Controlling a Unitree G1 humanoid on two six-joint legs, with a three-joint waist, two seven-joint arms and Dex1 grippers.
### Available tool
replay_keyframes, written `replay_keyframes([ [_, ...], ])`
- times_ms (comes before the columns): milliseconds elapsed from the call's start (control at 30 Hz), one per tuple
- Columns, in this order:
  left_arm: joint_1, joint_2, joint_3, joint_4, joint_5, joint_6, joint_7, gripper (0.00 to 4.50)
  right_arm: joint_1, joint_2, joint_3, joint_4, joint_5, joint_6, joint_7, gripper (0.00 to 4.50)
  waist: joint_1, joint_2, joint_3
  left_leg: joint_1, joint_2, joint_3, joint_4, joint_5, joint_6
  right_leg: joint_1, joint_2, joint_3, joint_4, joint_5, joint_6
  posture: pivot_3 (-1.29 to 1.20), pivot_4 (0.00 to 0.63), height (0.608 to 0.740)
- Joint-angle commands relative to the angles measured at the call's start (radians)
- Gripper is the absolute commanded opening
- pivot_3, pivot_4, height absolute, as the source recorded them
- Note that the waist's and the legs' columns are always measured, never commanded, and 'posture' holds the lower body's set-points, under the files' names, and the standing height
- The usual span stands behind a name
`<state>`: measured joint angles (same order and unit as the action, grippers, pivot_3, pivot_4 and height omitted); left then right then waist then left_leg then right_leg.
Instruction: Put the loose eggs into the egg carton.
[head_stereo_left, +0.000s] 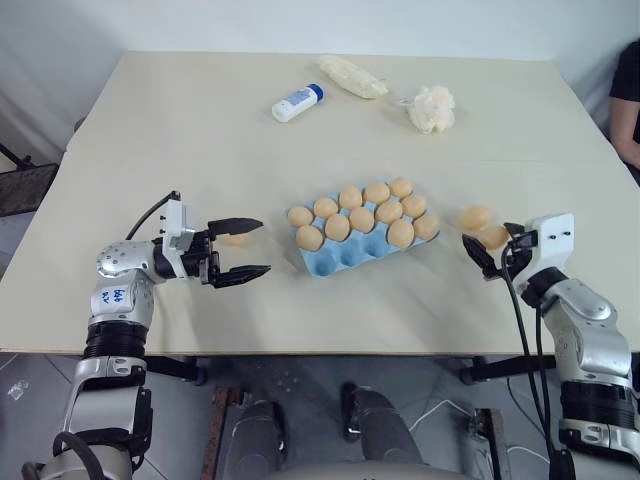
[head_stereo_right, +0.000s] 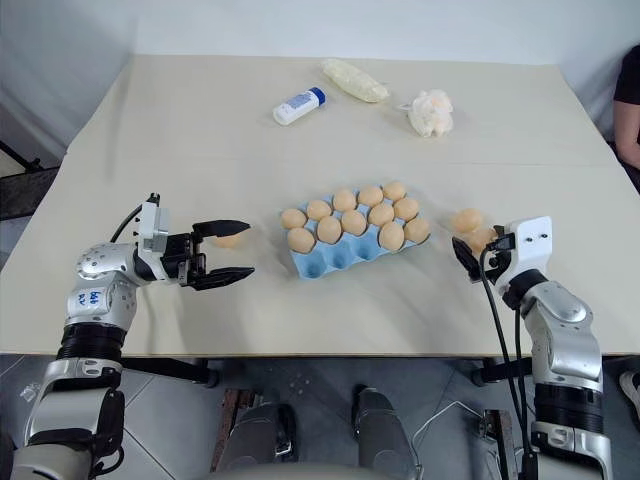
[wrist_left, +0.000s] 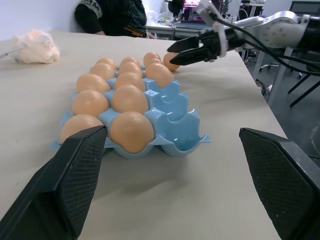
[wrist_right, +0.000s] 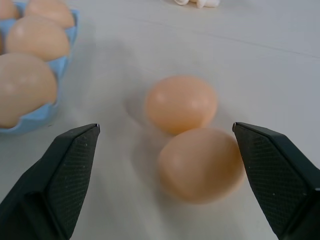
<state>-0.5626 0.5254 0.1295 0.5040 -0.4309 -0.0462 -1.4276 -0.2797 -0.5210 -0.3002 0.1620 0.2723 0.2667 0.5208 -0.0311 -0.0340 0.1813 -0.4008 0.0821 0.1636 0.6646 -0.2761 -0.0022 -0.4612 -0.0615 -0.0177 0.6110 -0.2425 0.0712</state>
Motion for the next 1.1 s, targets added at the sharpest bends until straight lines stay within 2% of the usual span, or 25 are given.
replay_keyframes([
  [33, -0.002, -0.006, 0.008, -0.027, -0.031, -0.014, -0.028, 4.50, -0.033, -0.007, 0.012, 0.018, -0.016, -0.016, -0.016, 4.46, 0.000, 0.000, 0.000, 0.000, 0.000, 0.000, 0.000, 0.000, 0.000, 0.000, 0.000, 0.000, 0.000, 0.000, 0.000, 0.00, 0.150, 0.740],
  [200, 0.012, -0.023, 0.029, -0.050, -0.072, -0.009, -0.052, 4.50, -0.058, -0.001, 0.034, 0.050, -0.028, -0.017, -0.021, 4.46, -0.001, 0.000, 0.000, 0.000, 0.000, 0.000, 0.000, 0.000, 0.000, 0.000, 0.000, 0.000, 0.001, 0.000, 0.000, 0.00, 0.150, 0.740],
  [500, 0.022, 0.002, 0.016, -0.035, -0.070, -0.010, -0.116, 4.50, -0.094, 0.008, 0.056, 0.097, -0.039, -0.013, -0.029, 4.46, -0.004, 0.000, 0.000, 0.000, 0.000, 0.000, 0.000, 0.000, 0.000, 0.000, 0.000, 0.000, 0.002, 0.000, 0.000, 0.00, 0.150, 0.740],
  [600, 0.009, 0.014, 0.008, -0.001, -0.061, -0.032, -0.146, 4.50, -0.107, 0.012, 0.054, 0.099, -0.035, 0.007, -0.035, 3.95, -0.004, 0.000, 0.000, 0.000, 0.000, 0.000, 0.000, 0.000, 0.000, 0.000, 0.000, 0.000, 0.002, 0.000, 0.000, 0.00, 0.150, 0.740],
  [800, 0.016, 0.012, -0.005, -0.024, -0.079, -0.028, -0.164, 4.50, -0.089, 0.005, 0.045, 0.051, -0.020, 0.032, -0.027, 1.94, -0.003, 0.000, 0.000, 0.000, 0.000, 0.000, 0.000, 0.000, 0.000, 0.000, 0.000, 0.000, 0.002, 0.000, 0.000, 0.00, 0.150, 0.740],
  [833, 0.019, 0.012, -0.007, -0.030, -0.081, -0.027, -0.163, 4.50, -0.083, 0.002, 0.042, 0.031, -0.017, 0.041, -0.028, 1.76, -0.003, 0.000, 0.000, 0.000, 0.000, 0.000, 0.000, 0.000, 0.000, 0.000, 0.000, 0.000, 0.002, 0.000, 0.000, 0.00, 0.150, 0.740],
  [933, 0.025, 0.013, -0.008, -0.042, -0.087, -0.025, -0.158, 4.50, -0.062, -0.009, 0.024, -0.057, 0.003, 0.078, -0.026, 1.68, -0.003, 0.000, 0.000, 0.000, 0.000, 0.000, 0.000, 0.000, 0.000, 0.000, 0.000, 0.000, 0.002, 0.000, 0.000, 0.00, 0.150, 0.740],
  [1100, 0.064, 0.022, 0.019, -0.087, -0.101, -0.016, -0.100, 4.50, 0.051, -0.050, -0.017, -0.343, 0.100, 0.218, 0.006, 1.68, 0.000, 0.001, 0.000, 0.000, 0.000, -0.001, 0.000, 0.000, -0.001, -0.001, 0.000, 0.000, 0.002, 0.000, 0.000, 0.00, 0.150, 0.740],
])
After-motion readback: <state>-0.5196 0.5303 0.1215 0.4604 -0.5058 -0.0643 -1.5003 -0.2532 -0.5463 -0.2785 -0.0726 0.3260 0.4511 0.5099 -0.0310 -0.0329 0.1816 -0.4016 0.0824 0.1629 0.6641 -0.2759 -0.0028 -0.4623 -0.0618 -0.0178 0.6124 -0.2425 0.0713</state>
